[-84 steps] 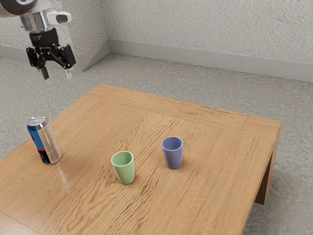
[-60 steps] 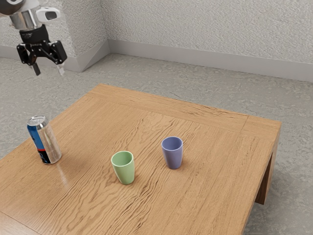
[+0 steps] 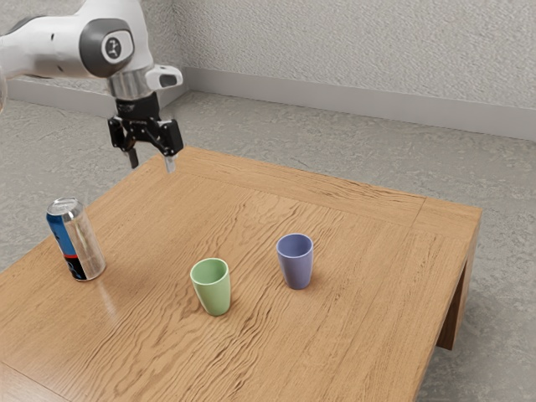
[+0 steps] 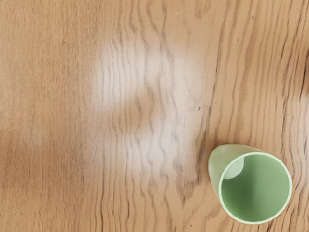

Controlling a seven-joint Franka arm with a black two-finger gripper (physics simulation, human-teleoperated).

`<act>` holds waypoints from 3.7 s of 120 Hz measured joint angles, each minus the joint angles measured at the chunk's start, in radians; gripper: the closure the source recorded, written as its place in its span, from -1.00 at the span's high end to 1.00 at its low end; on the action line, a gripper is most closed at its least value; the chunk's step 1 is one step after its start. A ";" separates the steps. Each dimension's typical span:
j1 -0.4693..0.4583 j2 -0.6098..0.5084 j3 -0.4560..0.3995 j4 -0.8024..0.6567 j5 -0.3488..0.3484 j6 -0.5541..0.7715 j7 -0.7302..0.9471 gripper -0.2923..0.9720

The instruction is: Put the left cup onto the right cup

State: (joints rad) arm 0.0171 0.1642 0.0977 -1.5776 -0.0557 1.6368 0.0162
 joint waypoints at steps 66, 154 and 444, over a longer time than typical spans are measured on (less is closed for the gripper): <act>-0.049 0.028 0.004 -0.139 -0.009 0.191 0.001 0.49; -0.131 -0.066 0.004 -0.428 -0.007 0.375 -0.001 0.49; -0.148 -0.011 0.004 -0.509 -0.053 0.561 -0.025 -0.69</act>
State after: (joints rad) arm -0.1305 0.1534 0.1013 -2.0871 -0.1087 2.1975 -0.0084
